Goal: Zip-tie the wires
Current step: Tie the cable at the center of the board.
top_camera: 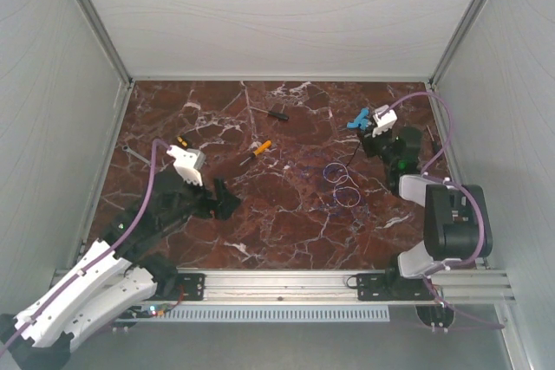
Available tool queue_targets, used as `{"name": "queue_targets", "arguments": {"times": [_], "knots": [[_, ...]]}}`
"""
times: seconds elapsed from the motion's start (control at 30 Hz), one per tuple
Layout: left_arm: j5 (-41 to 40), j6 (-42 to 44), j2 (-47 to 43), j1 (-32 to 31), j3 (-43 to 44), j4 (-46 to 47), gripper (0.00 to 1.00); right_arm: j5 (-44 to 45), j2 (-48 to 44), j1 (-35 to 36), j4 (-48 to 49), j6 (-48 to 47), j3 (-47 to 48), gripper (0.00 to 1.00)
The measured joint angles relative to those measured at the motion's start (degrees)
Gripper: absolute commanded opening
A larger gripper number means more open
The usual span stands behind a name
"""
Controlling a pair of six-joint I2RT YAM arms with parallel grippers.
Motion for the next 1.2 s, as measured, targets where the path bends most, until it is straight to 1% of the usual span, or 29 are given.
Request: {"name": "queue_targets", "arguments": {"times": [0.2,0.43,0.67,0.93,1.07,1.2], "knots": [[-0.07,-0.09,-0.37,0.0,-0.15,0.0,1.0,-7.74,2.56,0.0,0.07,0.66,0.13,0.0],[-0.04,-0.11,-0.37,0.0,-0.31,-0.02,0.99,-11.8,3.63,0.96,0.31,2.56,0.66,0.0],[0.0,-0.11,0.22,0.0,-0.31,-0.02,0.97,-8.41,2.71,3.5,0.02,5.62,0.46,0.0],[0.0,-0.09,0.55,0.0,-0.31,-0.02,0.96,-2.43,-3.58,4.87,-2.34,13.81,-2.56,0.0],[0.04,-0.09,0.55,0.0,-0.31,-0.02,0.96,1.25,-5.73,6.51,-6.25,18.16,-2.69,0.0],[0.24,-0.09,0.44,0.0,-0.31,0.0,0.96,4.22,-6.78,9.05,-6.88,22.18,-4.24,0.0]]}}
